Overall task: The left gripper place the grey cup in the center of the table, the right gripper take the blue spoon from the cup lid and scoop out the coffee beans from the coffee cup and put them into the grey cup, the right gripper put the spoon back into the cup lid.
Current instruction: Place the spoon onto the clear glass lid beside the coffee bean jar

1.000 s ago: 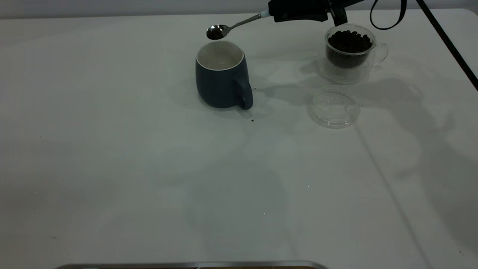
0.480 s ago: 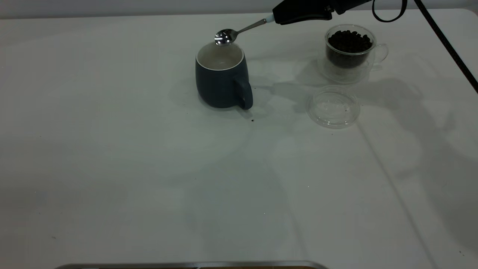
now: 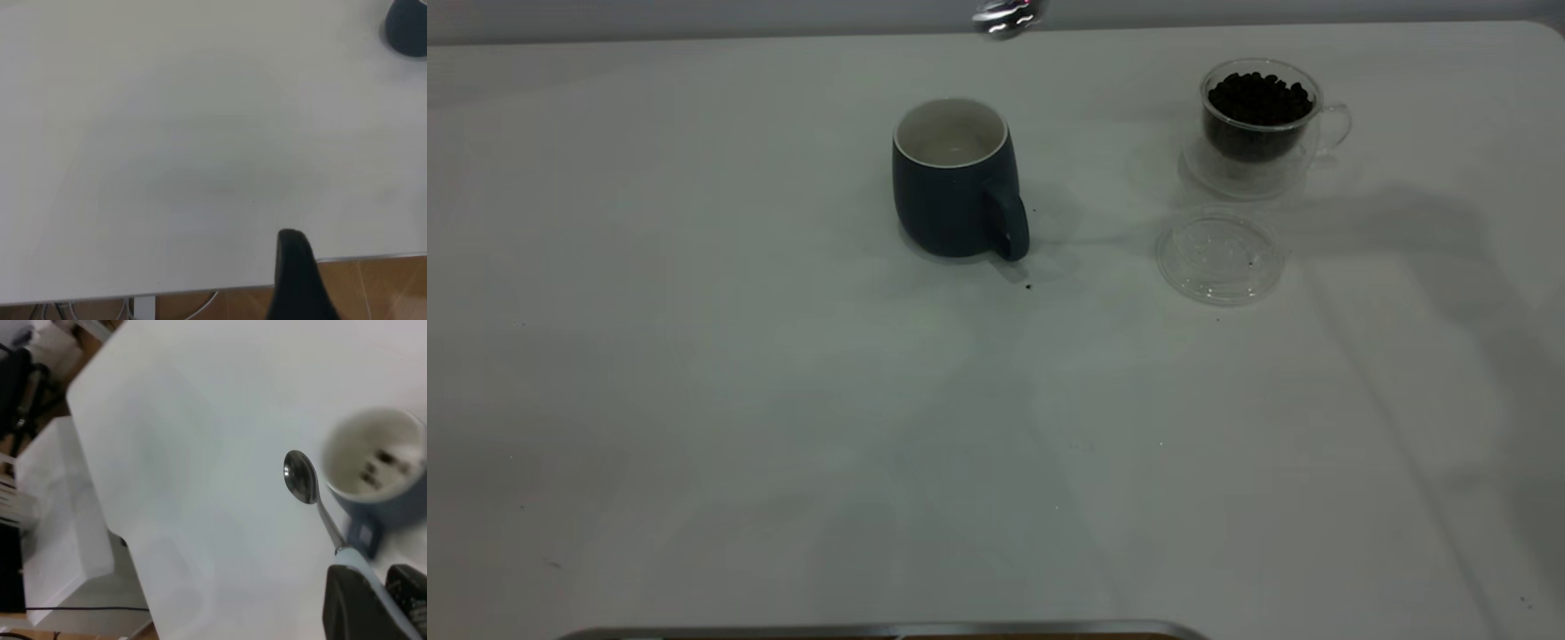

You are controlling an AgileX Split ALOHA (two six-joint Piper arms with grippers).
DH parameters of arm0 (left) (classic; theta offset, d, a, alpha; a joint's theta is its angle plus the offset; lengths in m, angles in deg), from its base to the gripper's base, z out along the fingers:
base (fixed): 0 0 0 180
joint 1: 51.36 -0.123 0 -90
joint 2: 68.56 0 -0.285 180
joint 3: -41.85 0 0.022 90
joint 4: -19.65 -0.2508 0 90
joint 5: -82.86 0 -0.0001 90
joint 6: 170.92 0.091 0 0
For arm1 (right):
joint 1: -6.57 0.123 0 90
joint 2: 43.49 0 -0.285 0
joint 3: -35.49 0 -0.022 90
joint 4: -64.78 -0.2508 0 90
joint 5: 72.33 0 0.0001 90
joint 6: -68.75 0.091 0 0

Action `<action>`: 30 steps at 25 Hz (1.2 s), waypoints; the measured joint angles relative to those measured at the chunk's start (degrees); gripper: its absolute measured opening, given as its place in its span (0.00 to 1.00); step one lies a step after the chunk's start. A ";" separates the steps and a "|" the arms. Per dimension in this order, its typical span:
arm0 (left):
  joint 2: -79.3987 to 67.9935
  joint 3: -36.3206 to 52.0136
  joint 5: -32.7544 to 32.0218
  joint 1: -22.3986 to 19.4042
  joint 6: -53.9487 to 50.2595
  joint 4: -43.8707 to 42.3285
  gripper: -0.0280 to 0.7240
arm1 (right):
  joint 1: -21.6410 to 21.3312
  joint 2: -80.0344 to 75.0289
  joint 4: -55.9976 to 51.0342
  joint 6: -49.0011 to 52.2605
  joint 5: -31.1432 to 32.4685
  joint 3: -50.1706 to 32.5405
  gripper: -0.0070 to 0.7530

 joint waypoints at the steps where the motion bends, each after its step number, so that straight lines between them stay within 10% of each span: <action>1: 0.00 0.00 0.00 0.00 0.00 0.00 0.76 | -1.71 0.76 0.76 0.82 0.14 -1.00 0.14; 12: 0.00 0.00 0.00 0.00 0.00 0.00 0.76 | -13.24 0.61 -3.97 -3.01 -7.15 -23.32 0.14; 30: 0.00 0.00 0.00 0.00 0.00 0.00 0.76 | -14.77 -14.35 -19.59 -8.18 -13.68 -24.52 0.14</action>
